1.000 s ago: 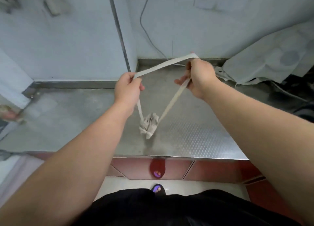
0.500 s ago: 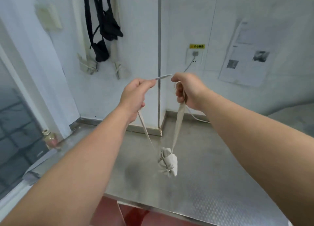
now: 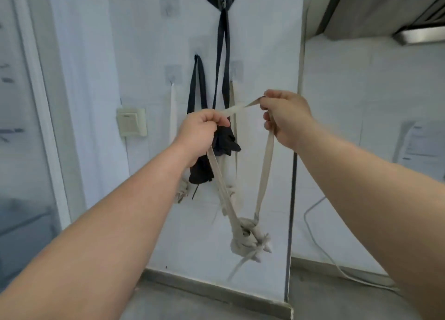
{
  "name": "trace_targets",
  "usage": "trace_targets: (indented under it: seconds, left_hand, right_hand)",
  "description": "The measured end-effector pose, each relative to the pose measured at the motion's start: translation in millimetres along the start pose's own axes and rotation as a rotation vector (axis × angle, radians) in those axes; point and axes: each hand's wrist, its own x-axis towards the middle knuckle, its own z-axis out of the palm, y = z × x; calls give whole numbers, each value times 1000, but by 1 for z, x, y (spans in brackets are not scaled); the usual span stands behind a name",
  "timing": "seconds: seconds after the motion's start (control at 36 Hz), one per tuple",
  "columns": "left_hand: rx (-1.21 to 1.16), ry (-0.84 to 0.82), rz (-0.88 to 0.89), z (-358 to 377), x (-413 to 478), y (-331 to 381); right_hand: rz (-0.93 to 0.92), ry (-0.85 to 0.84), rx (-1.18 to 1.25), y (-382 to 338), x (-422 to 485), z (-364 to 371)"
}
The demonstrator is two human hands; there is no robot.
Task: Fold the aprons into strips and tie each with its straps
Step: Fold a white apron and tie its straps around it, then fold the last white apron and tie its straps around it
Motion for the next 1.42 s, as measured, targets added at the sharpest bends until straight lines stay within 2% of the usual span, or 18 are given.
trace_targets:
  seconds: [0.11, 0.33, 0.5, 0.64, 0.78, 0.89, 1.0, 1.11, 1.19, 1.42]
  left_hand:
    - [-89, 111, 49, -22, 51, 4]
    - [-214, 167, 162, -66, 127, 14]
    - [-268, 209, 214, -114, 196, 11]
    - [-352, 226, 177, -138, 245, 19]
    - [-377, 258, 136, -158, 296, 25]
    - [-328, 270, 67, -167, 321, 18]
    - [-270, 231, 33, -173, 327, 11]
    - [-262, 150, -54, -165, 312, -5]
    - [-309, 65, -75, -155, 294, -15]
    - [-277, 211, 48, -157, 234, -11]
  right_hand:
    - [-75, -38, -18, -16, 30, 39]
    - [-317, -147, -244, -40, 86, 101]
    - [-444, -162, -532, -55, 139, 144]
    - [-459, -192, -611, -70, 178, 187]
    - [-505, -155, -734, -93, 219, 229]
    - [-540, -91, -742, -98, 241, 248]
    - [-613, -88, -900, -89, 243, 254]
    - [-564, -114, -979, -71, 231, 248]
    - [-554, -197, -918, -59, 214, 240]
    - [-562, -115, -612, -48, 166, 199]
